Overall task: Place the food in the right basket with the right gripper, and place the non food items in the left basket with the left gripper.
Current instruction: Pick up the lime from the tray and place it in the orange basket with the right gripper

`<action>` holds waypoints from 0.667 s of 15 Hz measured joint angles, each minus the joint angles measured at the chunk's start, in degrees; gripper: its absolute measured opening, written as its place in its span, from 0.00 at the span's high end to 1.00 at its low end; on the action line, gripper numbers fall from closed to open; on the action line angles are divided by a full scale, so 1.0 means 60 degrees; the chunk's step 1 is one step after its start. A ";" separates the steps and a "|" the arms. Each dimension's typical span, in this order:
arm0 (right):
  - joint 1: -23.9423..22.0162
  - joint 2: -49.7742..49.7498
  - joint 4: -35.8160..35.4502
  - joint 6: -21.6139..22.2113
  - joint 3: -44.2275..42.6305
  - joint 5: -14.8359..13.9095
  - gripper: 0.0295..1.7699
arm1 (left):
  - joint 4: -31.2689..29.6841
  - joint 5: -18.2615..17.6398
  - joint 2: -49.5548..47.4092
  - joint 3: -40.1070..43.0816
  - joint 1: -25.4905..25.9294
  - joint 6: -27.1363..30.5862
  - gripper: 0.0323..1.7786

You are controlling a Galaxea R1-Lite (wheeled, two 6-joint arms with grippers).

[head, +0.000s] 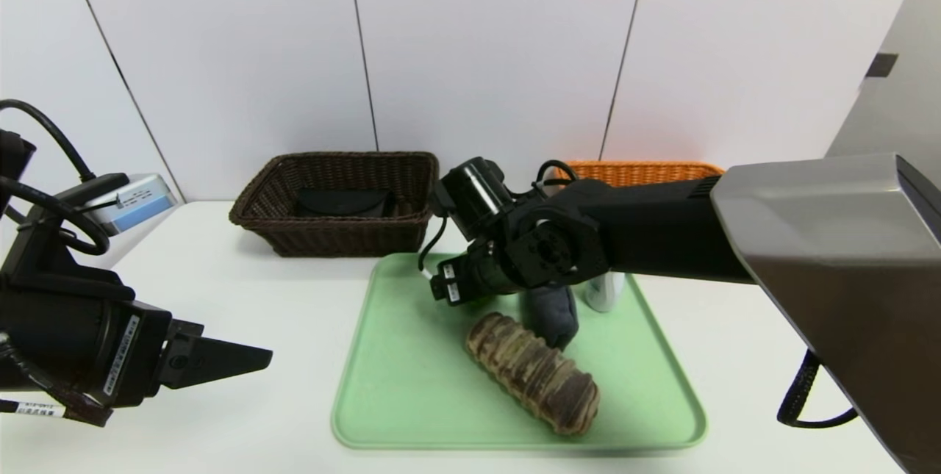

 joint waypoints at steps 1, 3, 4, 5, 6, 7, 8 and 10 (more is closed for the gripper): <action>0.0000 0.0037 -0.0008 0.0000 -0.0010 0.0018 0.09 | 0.0000 0.0000 -0.0012 0.0018 0.0000 -0.0004 0.05; 0.0024 0.0093 -0.0030 0.0020 -0.0083 0.0026 0.29 | 0.0000 0.0004 -0.0022 0.0039 0.0000 -0.0004 0.05; 0.0039 0.0120 -0.0018 0.0024 -0.0116 0.0030 0.36 | 0.0000 0.0000 -0.0030 0.0043 0.0000 -0.0004 0.05; 0.0043 0.0138 -0.0012 0.0014 -0.0138 0.0037 0.40 | 0.0000 0.0000 -0.0035 0.0047 0.0000 -0.0004 0.05; 0.0043 0.0148 -0.0008 0.0014 -0.0152 0.0051 0.42 | 0.0000 0.0004 -0.0041 0.0047 0.0000 -0.0004 0.05; 0.0051 0.0152 -0.0008 0.0018 -0.0163 0.0055 0.42 | 0.0000 0.0000 -0.0053 0.0047 0.0000 -0.0004 0.05; 0.0061 0.0138 -0.0016 0.0047 -0.0167 0.0055 0.43 | 0.0000 0.0004 -0.0069 0.0047 0.0000 0.0000 0.05; 0.0098 0.0000 -0.0008 0.0280 -0.0211 0.0059 0.43 | 0.0000 0.0004 -0.0122 0.0047 0.0000 -0.0004 0.05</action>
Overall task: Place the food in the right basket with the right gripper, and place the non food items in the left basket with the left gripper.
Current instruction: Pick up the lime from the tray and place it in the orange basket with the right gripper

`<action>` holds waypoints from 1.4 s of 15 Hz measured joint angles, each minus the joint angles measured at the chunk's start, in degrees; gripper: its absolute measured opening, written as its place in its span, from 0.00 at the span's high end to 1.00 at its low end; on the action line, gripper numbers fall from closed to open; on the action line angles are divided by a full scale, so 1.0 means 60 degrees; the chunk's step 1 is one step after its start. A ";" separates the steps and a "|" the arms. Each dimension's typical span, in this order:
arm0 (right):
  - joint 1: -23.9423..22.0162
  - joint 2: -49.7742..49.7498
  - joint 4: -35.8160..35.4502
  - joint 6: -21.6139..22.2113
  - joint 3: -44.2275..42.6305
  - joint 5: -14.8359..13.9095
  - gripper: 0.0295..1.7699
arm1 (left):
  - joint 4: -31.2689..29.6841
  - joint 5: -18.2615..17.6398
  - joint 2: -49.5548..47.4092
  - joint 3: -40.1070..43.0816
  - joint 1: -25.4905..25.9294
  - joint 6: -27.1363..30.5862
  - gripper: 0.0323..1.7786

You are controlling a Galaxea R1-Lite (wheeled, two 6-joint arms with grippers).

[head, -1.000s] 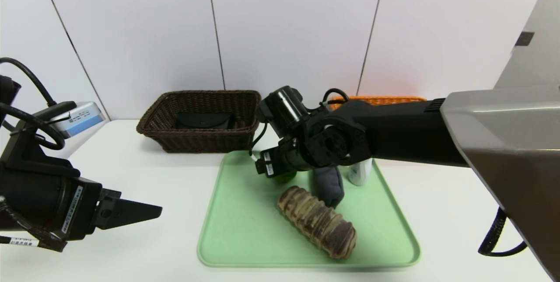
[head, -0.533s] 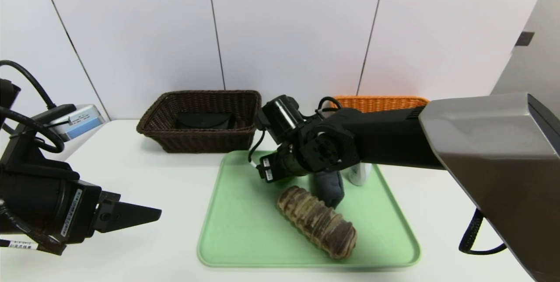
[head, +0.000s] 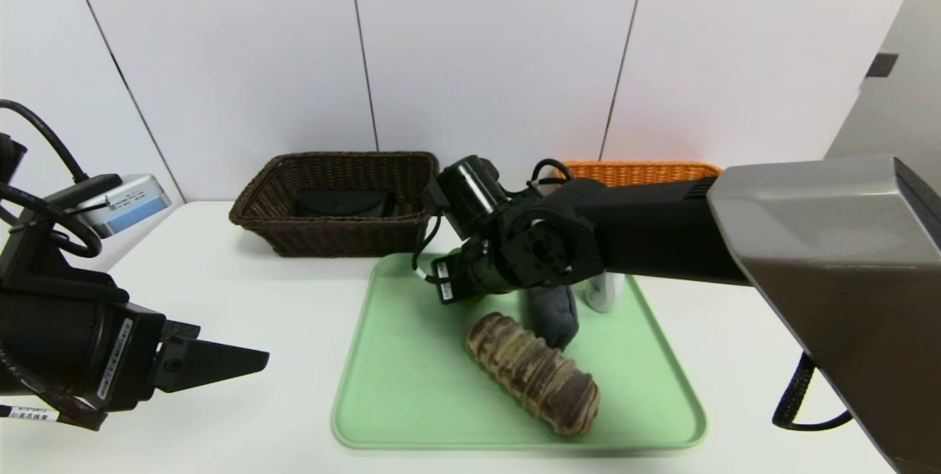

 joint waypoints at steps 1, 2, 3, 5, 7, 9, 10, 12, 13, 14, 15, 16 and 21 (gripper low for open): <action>0.0010 -0.0142 0.0004 0.0065 -0.0037 -0.0004 0.43 | 0.0008 0.0000 -0.0024 0.0000 0.0000 -0.0010 0.05; 0.0018 -0.0339 0.0000 0.0083 -0.0069 -0.0004 0.43 | 0.0008 0.0008 -0.0047 0.0000 0.0000 -0.0010 0.05; 0.0026 -0.0561 0.0008 0.0083 -0.0093 -0.0008 0.43 | 0.0012 0.0000 -0.0069 0.0000 0.0000 -0.0014 0.05; 0.0033 -0.1156 0.0004 0.0083 -0.0144 -0.0047 0.43 | 0.0012 -0.0004 -0.0102 0.0000 0.0000 -0.0002 0.05; -0.0069 -0.1800 0.0014 0.0028 -0.0240 -0.0100 0.43 | 0.0004 -0.0004 -0.0120 -0.0014 0.0000 0.0000 0.05; -0.0327 -0.2440 0.0018 -0.0124 -0.0455 -0.0128 0.43 | 0.0004 0.0004 -0.0126 -0.0026 0.0000 -0.0002 0.05; -0.0524 -0.2706 0.0018 -0.0242 -0.0567 -0.0132 0.43 | -0.0006 0.0000 -0.0124 -0.0033 0.0000 0.0000 0.05; -0.1085 -0.3109 0.0022 -0.0358 -0.0713 -0.0128 0.43 | -0.0010 0.0000 -0.0124 -0.0033 0.0000 0.0000 0.05; -0.1428 -0.3243 0.0026 -0.0376 -0.0735 -0.0120 0.43 | -0.0010 -0.0004 -0.0124 -0.0037 0.0000 0.0000 0.05; -0.1800 -0.3354 0.0028 -0.0404 -0.0750 -0.0106 0.43 | -0.0010 0.0000 -0.0124 -0.0045 0.0000 0.0000 0.05; -0.2225 -0.3458 0.0037 -0.0427 -0.0750 -0.0069 0.44 | -0.0028 -0.0004 -0.0124 -0.0045 0.0000 0.0004 0.05; -0.2629 -0.3533 0.0037 -0.0453 -0.0746 -0.0041 0.44 | -0.0102 -0.0004 -0.0124 -0.0041 0.0000 0.0000 0.05; -0.4389 -0.3472 0.0051 -0.0675 0.0055 0.0018 0.44 | -0.0152 0.0000 -0.0106 0.0004 0.0000 -0.0039 0.05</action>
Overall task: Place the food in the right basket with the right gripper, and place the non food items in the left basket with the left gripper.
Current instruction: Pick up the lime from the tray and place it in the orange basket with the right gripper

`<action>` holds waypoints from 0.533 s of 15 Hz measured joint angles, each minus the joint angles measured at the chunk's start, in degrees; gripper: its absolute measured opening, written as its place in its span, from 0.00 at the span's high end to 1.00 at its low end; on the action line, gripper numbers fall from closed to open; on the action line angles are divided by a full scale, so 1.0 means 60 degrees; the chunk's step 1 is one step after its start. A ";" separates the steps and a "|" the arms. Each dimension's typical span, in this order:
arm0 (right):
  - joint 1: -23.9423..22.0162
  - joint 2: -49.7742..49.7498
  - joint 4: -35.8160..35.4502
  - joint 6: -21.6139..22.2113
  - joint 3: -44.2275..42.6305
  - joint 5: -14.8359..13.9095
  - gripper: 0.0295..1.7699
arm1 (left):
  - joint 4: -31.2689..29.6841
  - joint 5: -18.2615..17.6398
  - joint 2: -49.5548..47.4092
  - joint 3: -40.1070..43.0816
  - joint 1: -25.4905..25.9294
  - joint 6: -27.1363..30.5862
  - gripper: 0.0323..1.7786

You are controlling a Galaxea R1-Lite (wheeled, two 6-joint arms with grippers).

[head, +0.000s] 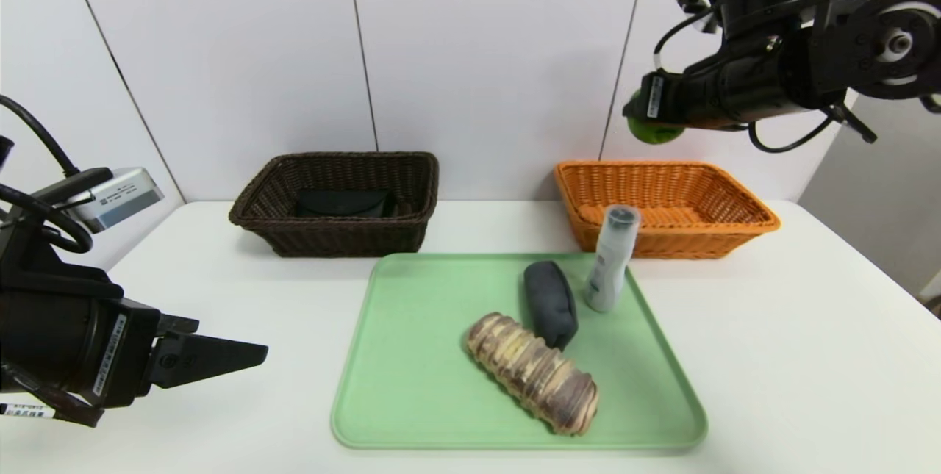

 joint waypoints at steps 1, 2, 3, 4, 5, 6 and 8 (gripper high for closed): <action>-0.0193 0.0136 0.0014 0.0000 0.0146 0.0006 0.44 | -0.0026 -0.0004 0.0008 0.0033 0.0000 0.0000 0.05; -0.0376 0.0313 0.0022 -0.0008 0.0248 0.0014 0.44 | -0.0073 0.0000 0.0012 0.0055 0.0000 0.0000 0.05; -0.0514 0.0510 0.0037 -0.0018 0.0321 0.0022 0.44 | -0.0083 0.0000 0.0018 0.0069 0.0000 -0.0004 0.05; -0.0638 0.0715 0.0045 -0.0018 0.0372 0.0022 0.44 | -0.0110 -0.0004 0.0018 0.0073 0.0000 0.0000 0.05; -0.0762 0.0979 0.0033 -0.0033 0.0398 0.0024 0.44 | -0.0110 0.0000 0.0018 0.0079 0.0000 0.0000 0.05; -0.0876 0.1239 0.0028 -0.0037 0.0400 0.0022 0.44 | -0.0110 0.0000 0.0018 0.0079 0.0000 -0.0004 0.05; -0.1032 0.1737 0.0000 -0.0033 0.0394 0.0028 0.44 | -0.0110 -0.0004 0.0030 0.0079 0.0000 0.0000 0.05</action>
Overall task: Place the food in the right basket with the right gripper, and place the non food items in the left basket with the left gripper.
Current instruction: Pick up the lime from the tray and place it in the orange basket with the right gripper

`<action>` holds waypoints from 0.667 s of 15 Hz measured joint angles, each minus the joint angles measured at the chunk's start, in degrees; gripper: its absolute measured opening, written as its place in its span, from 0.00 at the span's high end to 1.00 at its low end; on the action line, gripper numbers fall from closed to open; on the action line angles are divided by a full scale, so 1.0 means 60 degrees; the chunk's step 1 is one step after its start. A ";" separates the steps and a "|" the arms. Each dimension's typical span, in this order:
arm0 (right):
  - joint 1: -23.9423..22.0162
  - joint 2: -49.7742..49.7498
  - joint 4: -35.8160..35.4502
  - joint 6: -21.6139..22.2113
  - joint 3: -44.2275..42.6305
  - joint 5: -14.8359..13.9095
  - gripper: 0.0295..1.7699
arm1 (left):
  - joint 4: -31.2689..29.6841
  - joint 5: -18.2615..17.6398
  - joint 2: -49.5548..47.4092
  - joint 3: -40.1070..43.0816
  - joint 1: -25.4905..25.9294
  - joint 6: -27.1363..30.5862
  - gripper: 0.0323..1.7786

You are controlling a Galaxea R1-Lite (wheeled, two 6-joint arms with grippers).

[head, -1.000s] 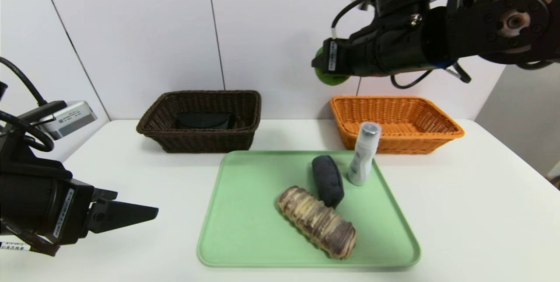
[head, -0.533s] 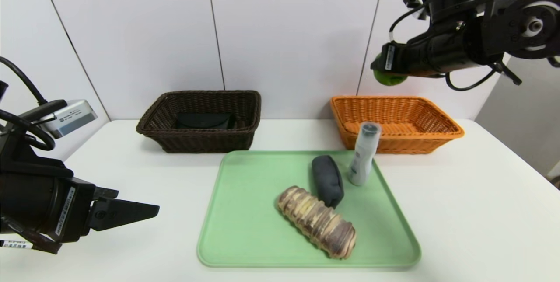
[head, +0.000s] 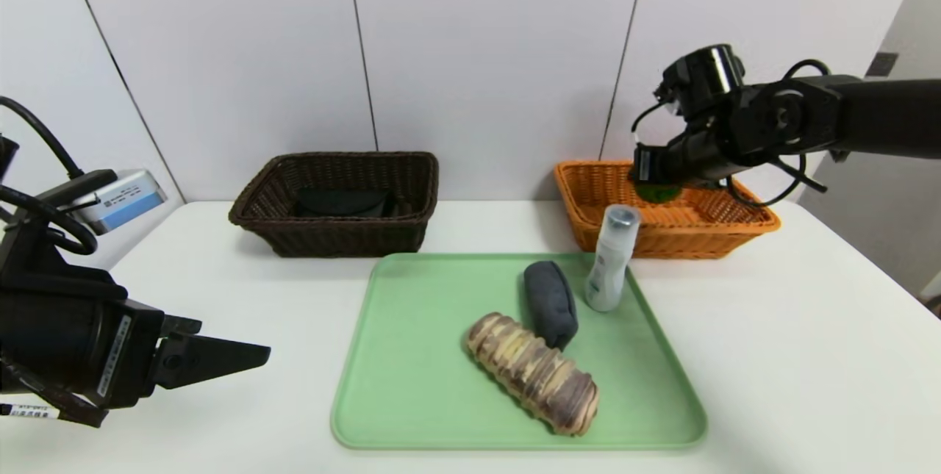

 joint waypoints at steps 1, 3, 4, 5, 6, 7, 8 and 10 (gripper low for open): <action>-0.0043 0.0230 -0.0041 0.0000 -0.0033 -0.0004 0.44 | 0.0000 0.0000 0.0010 0.0000 0.0000 -0.0004 0.05; -0.0120 0.0685 -0.0043 0.0004 -0.0234 0.0000 0.44 | 0.0000 0.0004 0.0022 0.0000 -0.0004 0.0002 0.05; -0.0167 0.0880 -0.0010 -0.0004 -0.0376 0.0004 0.41 | 0.0000 0.0004 0.0024 0.0000 0.0000 0.0002 0.05; -0.0207 0.1024 0.0008 0.0000 -0.0492 0.0004 0.36 | 0.0000 0.0000 0.0028 0.0000 0.0000 0.0010 0.05; -0.0217 0.1138 0.0008 0.0006 -0.0593 0.0012 0.32 | 0.0000 0.0008 0.0028 0.0000 0.0000 0.0010 0.05; -0.0226 0.1199 0.0008 0.0010 -0.0666 0.0037 0.29 | -0.0004 0.0004 0.0028 0.0004 0.0000 0.0014 0.05; -0.0226 0.1229 0.0045 0.0018 -0.0758 0.0083 0.25 | 0.0000 0.0004 0.0033 0.0012 0.0000 0.0014 0.05; -0.0217 0.1225 0.0051 0.0014 -0.0886 0.0136 0.21 | 0.0000 0.0004 0.0033 0.0026 0.0000 0.0010 0.05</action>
